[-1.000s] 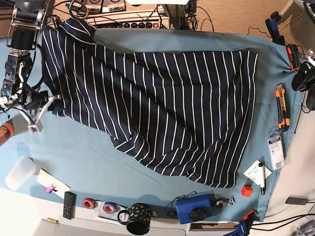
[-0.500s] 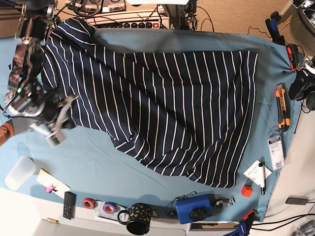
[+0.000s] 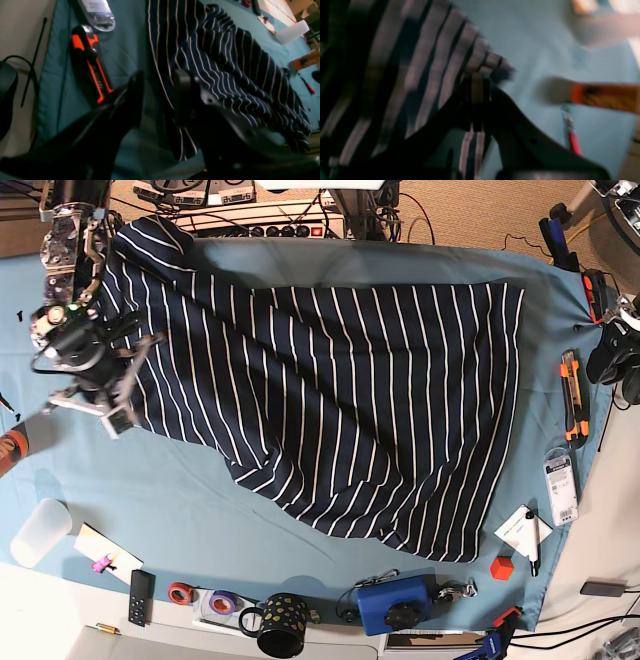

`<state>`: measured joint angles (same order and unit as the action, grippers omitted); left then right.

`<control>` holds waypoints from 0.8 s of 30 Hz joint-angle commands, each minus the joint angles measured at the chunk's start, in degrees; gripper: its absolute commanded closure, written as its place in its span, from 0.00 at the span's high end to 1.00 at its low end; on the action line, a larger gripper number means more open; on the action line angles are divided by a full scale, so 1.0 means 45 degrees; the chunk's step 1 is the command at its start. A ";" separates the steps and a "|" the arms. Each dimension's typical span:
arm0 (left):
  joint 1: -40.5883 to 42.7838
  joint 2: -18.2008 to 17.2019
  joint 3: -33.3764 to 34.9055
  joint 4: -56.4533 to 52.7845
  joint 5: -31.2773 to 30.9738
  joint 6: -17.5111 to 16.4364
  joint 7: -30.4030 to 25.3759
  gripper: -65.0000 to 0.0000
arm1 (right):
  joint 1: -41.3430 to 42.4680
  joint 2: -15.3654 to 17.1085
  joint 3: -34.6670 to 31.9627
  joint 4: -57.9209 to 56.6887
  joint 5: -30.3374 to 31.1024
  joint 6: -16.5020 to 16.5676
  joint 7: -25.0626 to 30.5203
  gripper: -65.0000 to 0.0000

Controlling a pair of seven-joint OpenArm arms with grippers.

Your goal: Layout the t-shirt on the table in an organized manner, then fold the t-shirt properly

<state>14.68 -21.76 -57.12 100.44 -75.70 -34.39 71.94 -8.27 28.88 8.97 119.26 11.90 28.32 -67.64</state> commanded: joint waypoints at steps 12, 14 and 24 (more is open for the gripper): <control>-0.0053 -0.0282 -0.0087 0.0175 -0.0330 -0.0044 -0.0291 0.32 | 0.1554 0.0209 0.1545 -0.4590 0.0068 -0.1579 0.2370 0.27; -0.0053 -0.0282 -0.0087 0.0175 -0.0330 -0.0044 -0.0291 0.32 | 0.2229 0.0214 0.1515 -0.5989 0.0185 -0.1341 0.2365 0.27; -0.0058 -0.0282 -0.0087 0.0175 -0.0340 -0.0044 -0.0330 0.32 | 0.4459 -0.0296 0.1515 -1.0501 0.1496 0.0447 0.1889 0.27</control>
<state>14.57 -21.76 -57.12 100.44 -75.70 -34.39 71.92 10.66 26.44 15.46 71.11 18.15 30.09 -59.70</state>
